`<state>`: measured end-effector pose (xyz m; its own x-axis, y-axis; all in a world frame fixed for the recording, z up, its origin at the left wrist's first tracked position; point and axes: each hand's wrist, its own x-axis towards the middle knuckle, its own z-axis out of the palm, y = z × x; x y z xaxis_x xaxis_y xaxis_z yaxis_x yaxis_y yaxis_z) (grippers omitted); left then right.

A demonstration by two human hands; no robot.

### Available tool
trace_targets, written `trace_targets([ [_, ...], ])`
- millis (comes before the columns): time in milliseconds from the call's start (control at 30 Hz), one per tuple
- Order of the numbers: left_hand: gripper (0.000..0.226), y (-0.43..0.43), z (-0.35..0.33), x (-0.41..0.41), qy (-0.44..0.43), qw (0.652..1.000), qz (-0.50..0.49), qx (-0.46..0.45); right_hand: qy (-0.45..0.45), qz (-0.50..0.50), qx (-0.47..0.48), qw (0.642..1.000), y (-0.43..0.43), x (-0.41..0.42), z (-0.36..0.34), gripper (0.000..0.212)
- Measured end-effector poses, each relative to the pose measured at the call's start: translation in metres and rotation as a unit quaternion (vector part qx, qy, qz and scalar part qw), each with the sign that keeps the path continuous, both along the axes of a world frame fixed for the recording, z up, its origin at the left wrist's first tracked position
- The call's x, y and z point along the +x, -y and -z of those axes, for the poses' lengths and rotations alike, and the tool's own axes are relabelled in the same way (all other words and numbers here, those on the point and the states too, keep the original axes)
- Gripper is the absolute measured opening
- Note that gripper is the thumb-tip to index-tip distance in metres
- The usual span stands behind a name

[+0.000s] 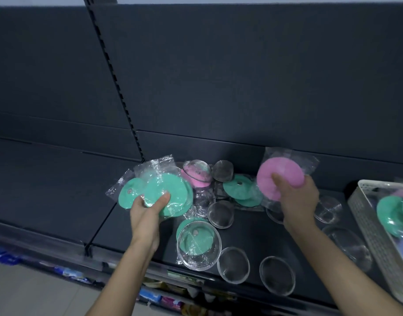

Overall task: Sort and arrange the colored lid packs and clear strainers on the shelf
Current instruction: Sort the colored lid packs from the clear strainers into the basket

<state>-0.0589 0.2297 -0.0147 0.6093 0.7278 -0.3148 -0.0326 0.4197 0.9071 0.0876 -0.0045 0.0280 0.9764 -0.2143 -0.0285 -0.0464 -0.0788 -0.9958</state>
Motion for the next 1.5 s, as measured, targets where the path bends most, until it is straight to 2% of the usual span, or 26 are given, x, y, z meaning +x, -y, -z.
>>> trace_targets([
  [67, 0.048, 0.010, -0.011, 0.009, 0.021, 0.999, 0.030, 0.003, -0.015, -0.035, 0.032, 0.999, 0.000, -0.001, -0.002, 0.036],
  [133, 0.039, 0.023, -0.018, 0.021, 0.039, 0.997, 0.059, 0.013, -0.040, -0.068, 0.060, 0.995, 0.000, -0.003, -0.004, 0.032],
  [200, 0.038, 0.034, -0.025, 0.032, 0.049, 0.995, 0.083, 0.029, -0.076, -0.106, 0.107, 0.986, 0.001, -0.003, -0.005, 0.029],
  [267, 0.042, 0.046, -0.027, 0.042, 0.044, 0.994, 0.100, 0.029, -0.106, -0.135, 0.149, 0.974, 0.006, -0.002, -0.007, 0.035],
  [367, 0.043, 0.070, -0.033, 0.057, 0.048, 0.990, 0.127, 0.033, -0.119, -0.157, 0.155, 0.968, 0.021, -0.001, -0.009, 0.033],
  [533, 0.059, 0.108, -0.044, 0.083, 0.055, 0.983, 0.174, 0.033, -0.106, -0.129, 0.165, 0.972, 0.063, 0.009, -0.012, 0.031],
  [667, 0.035, 0.142, -0.051, 0.103, 0.061, 0.974, 0.215, 0.030, -0.084, -0.082, 0.156, 0.981, 0.102, 0.017, -0.015, 0.033],
  [733, 0.032, 0.160, -0.053, 0.113, 0.058, 0.971, 0.231, 0.038, -0.066, -0.047, 0.117, 0.990, 0.121, 0.022, -0.015, 0.041],
  [867, 0.035, 0.196, -0.057, 0.133, 0.061, 0.966, 0.247, 0.054, -0.019, 0.021, -0.027, 0.999, 0.160, 0.032, -0.021, 0.057],
  [1033, 0.048, 0.233, -0.055, 0.151, 0.054, 0.954, 0.287, 0.071, 0.006, 0.054, -0.107, 0.993, 0.213, 0.053, -0.034, 0.069],
  [1200, 0.044, 0.269, -0.052, 0.168, 0.042, 0.954, 0.292, 0.061, -0.009, 0.065, -0.158, 0.985, 0.272, 0.086, -0.037, 0.071],
  [1300, 0.043, 0.287, -0.051, 0.177, 0.035, 0.951, 0.300, 0.065, -0.049, 0.023, -0.193, 0.980, 0.292, 0.099, -0.037, 0.052],
  [1367, 0.043, 0.298, -0.052, 0.182, 0.031, 0.950, 0.303, 0.064, -0.062, -0.009, -0.279, 0.958, 0.298, 0.106, -0.033, 0.053],
  [1433, 0.043, 0.307, -0.051, 0.186, 0.030, 0.950, 0.305, 0.064, -0.065, -0.023, -0.403, 0.913, 0.301, 0.110, -0.028, 0.061],
  [1500, 0.043, 0.314, -0.049, 0.190, 0.028, 0.950, 0.305, 0.061, -0.044, -0.056, -0.488, 0.870, 0.303, 0.112, -0.019, 0.045],
])
